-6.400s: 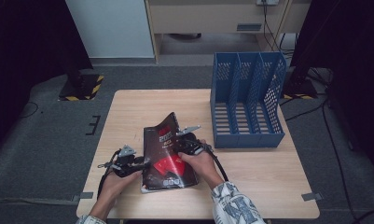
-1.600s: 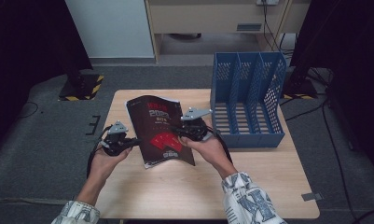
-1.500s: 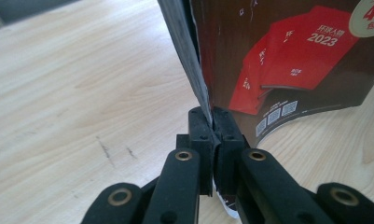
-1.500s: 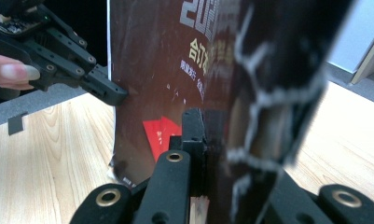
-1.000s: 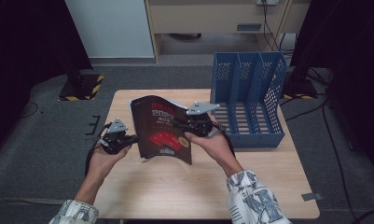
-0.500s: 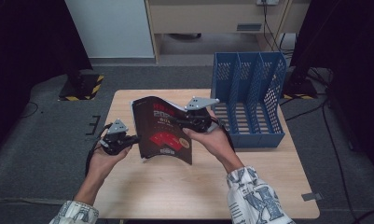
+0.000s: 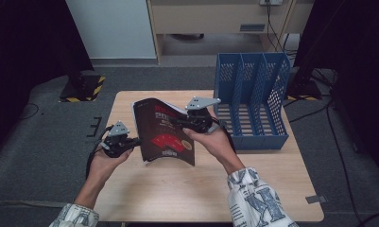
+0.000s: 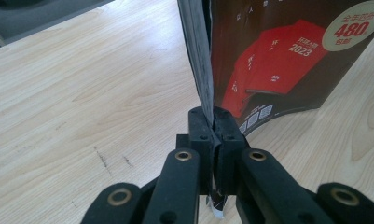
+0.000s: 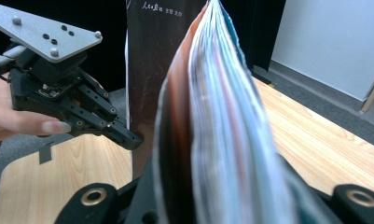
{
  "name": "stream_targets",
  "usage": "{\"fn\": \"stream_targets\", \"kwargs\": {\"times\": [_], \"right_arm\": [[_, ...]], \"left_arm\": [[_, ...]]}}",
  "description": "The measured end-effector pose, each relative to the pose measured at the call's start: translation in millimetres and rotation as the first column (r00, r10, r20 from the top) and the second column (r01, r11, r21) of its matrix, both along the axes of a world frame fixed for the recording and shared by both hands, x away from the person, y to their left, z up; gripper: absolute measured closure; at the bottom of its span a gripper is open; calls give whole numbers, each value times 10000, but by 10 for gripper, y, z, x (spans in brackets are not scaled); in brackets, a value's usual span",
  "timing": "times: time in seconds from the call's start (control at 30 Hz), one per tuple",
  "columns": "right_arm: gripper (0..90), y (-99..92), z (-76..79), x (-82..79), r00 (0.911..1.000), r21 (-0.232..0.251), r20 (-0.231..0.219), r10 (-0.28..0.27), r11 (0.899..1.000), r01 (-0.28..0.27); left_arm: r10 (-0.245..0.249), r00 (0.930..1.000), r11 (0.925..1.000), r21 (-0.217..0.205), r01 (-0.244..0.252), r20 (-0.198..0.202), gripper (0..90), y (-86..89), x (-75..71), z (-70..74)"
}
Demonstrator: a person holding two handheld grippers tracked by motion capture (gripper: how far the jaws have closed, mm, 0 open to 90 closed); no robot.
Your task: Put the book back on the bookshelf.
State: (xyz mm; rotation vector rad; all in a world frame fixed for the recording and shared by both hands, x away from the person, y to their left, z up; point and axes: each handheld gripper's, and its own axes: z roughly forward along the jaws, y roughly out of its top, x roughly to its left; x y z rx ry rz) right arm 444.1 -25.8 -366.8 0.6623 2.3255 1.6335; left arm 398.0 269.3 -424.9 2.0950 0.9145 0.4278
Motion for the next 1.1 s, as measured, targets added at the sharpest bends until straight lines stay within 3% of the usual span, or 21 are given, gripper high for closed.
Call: {"fn": "stream_targets", "kwargs": {"times": [0.2,0.3,0.33,0.37,0.4,0.43,0.47,0.6,0.67,0.73,0.83,1.1], "right_arm": [[868,-14,15,-17,9997,-198,145,-203,9996,206],[868,-20,19,-23,9996,-210,193,-226,9995,230],[869,-21,20,-27,9996,-198,208,-193,9996,197],[869,-21,22,-31,9995,-196,224,-201,9996,205],[869,-20,23,-33,9996,-188,236,-177,9997,182],[869,-20,23,-33,9996,-188,236,-177,9997,182],[869,-24,25,-31,9996,-196,208,-213,9996,218],[869,-49,36,-24,9994,-144,197,-293,9995,296],[870,-70,49,-16,9990,-62,174,-408,9991,409],[870,-79,58,-11,9988,-66,147,-464,9989,465],[870,-83,68,-6,9985,-72,129,-530,9986,531],[870,-79,134,-7,9973,-50,234,-700,9975,702]], "left_arm": [[195,9998,9997,-155,-194,59,851,31,-4,-41],[422,9990,9990,-114,-421,149,684,48,-9,-66],[515,9985,9986,-92,-514,176,684,58,-14,-86],[673,9976,9977,-37,-672,183,606,67,-17,-113],[1010,9948,9949,45,-1011,157,447,87,-28,-181],[1010,9948,9949,45,-1011,157,399,87,-28,-181],[1212,9926,9924,-212,-1211,50,362,123,-52,-260],[1509,9885,9882,-265,-1507,37,257,166,-90,-396],[1915,9814,9803,-455,-1920,-137,177,196,-111,-542],[2034,9787,9780,-423,-2045,-290,123,208,-116,-619],[2061,9780,9781,-229,-2069,-320,76,221,-130,-670],[2041,9772,9789,188,-2034,-589,59,268,-146,-829]]}}
